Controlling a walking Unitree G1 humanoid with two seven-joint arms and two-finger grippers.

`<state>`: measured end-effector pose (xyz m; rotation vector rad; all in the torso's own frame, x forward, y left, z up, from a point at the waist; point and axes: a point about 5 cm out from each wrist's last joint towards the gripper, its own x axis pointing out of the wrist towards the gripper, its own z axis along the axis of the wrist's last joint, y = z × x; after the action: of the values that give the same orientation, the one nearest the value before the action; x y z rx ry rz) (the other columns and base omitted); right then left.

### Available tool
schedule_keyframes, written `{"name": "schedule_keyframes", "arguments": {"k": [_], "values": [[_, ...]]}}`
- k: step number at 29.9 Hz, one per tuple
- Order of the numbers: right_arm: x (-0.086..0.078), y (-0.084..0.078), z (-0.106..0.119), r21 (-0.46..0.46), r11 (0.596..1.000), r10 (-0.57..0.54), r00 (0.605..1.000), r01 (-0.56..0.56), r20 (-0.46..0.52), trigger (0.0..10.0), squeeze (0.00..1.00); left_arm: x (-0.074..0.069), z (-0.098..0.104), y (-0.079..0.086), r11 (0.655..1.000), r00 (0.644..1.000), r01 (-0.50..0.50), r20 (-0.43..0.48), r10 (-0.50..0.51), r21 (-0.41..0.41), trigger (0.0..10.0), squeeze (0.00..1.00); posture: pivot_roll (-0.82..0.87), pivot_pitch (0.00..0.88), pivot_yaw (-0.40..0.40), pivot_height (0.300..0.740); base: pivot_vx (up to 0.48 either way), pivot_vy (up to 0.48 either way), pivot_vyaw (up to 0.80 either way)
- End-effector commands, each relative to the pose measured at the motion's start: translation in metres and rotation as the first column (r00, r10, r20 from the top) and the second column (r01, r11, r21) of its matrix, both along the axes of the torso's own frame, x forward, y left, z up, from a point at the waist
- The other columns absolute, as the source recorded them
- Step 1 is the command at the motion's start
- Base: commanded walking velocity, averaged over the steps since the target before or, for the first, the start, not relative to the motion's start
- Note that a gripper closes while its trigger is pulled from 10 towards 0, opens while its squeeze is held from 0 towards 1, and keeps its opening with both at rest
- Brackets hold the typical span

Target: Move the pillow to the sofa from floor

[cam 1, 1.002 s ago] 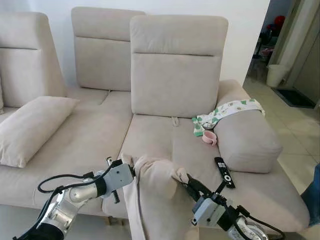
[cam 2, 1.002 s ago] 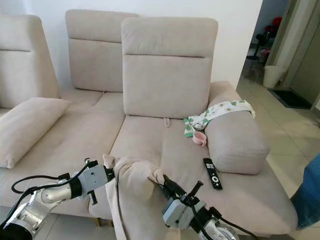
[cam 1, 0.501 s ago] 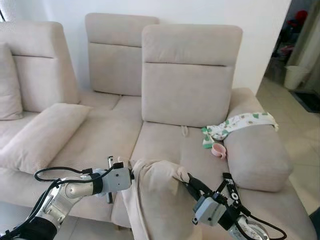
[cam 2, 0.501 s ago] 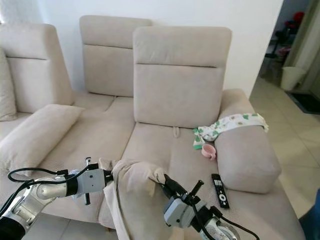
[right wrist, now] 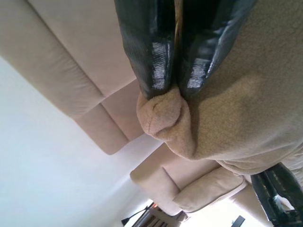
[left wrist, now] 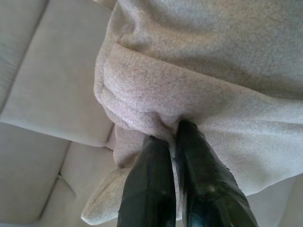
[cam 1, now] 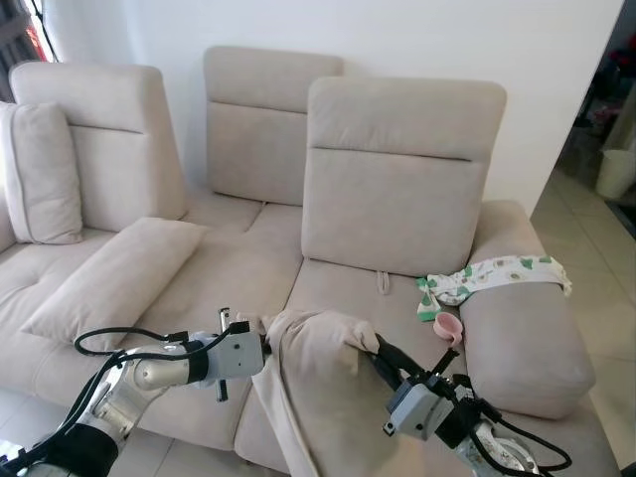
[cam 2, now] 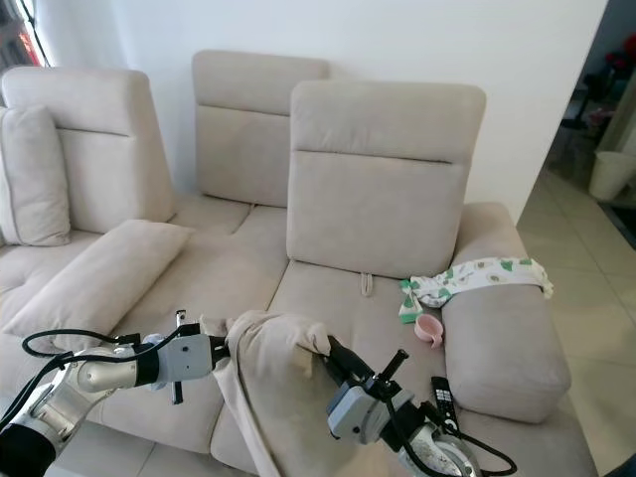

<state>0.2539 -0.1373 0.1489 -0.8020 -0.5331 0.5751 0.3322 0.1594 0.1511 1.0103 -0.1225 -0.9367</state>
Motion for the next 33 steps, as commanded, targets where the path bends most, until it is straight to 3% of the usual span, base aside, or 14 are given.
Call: {"name": "schedule_keyframes", "arguments": {"k": [1,20,33], "values": [[-0.003,0.009,0.009,0.025,0.999,0.045,0.998,-0.046,0.047,10.0,0.0,-0.003,0.001,-0.014,0.997,0.997,0.073,0.027,-0.073,-0.006,10.0,0.0,0.11,0.004,-0.016,0.74,0.0,0.0,0.0],[-0.001,0.008,0.009,0.063,0.998,0.01,1.0,-0.011,0.023,10.0,0.0,-0.003,-0.004,-0.024,0.994,0.995,0.1,0.011,-0.1,-0.032,10.0,0.0,0.1,0.001,-0.005,0.74,0.0,0.0,0.0],[-0.001,0.011,0.005,0.077,0.997,0.007,1.0,-0.008,0.012,10.0,0.0,-0.005,-0.007,-0.03,0.991,0.992,0.127,-0.001,-0.127,-0.041,10.0,0.0,0.1,0.002,0.004,0.74,0.0,0.0,-0.69]]}}
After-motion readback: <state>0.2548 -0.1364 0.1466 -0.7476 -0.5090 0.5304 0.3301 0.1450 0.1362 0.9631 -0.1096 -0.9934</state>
